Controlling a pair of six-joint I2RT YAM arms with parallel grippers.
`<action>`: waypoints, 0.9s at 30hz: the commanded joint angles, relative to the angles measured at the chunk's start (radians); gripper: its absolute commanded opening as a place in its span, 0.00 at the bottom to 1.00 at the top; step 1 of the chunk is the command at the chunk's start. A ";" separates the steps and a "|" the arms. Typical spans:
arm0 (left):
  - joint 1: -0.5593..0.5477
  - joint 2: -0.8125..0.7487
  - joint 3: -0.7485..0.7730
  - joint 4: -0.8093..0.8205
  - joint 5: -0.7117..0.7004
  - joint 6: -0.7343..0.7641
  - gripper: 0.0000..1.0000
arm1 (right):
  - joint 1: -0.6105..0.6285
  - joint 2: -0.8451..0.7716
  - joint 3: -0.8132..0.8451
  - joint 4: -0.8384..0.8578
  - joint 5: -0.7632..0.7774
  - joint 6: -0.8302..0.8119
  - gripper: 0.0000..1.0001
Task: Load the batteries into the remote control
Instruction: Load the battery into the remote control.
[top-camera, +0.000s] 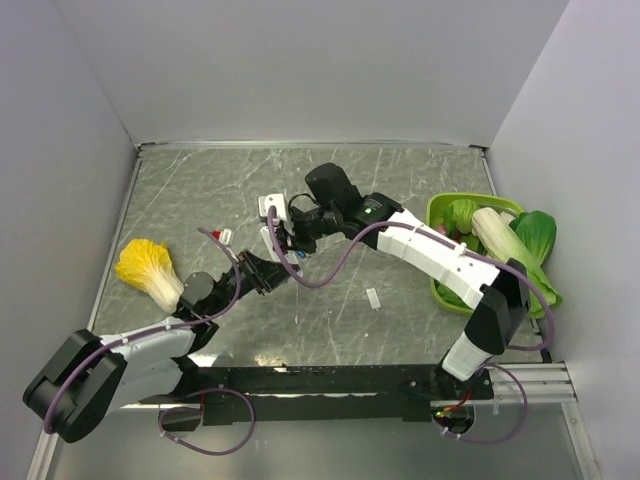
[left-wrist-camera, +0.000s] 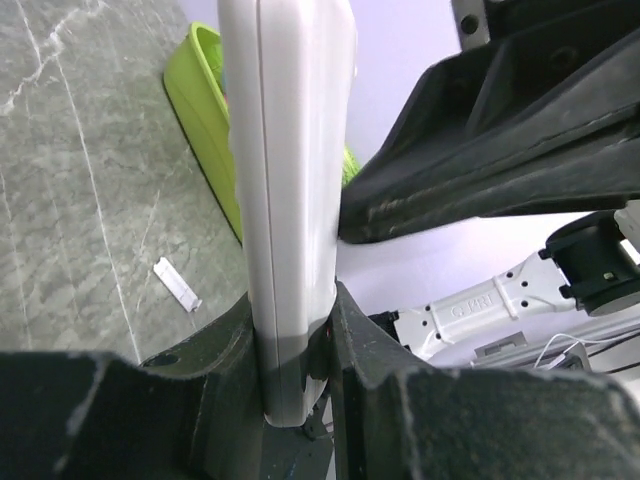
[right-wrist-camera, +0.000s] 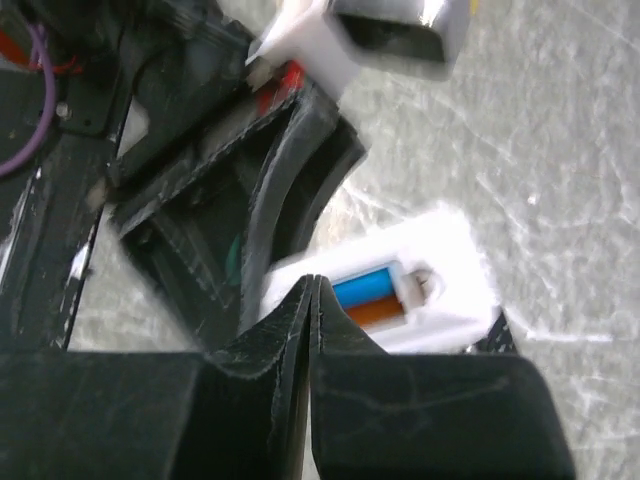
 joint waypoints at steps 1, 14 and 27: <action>-0.040 -0.020 0.119 0.143 0.203 0.057 0.02 | 0.034 0.078 0.081 0.018 0.048 0.011 0.02; 0.058 -0.081 0.048 -0.102 0.068 0.057 0.02 | 0.048 -0.034 0.113 0.074 0.096 0.229 0.17; 0.192 -0.173 -0.069 -0.348 0.013 0.029 0.02 | -0.136 -0.135 0.093 0.082 0.185 0.746 0.80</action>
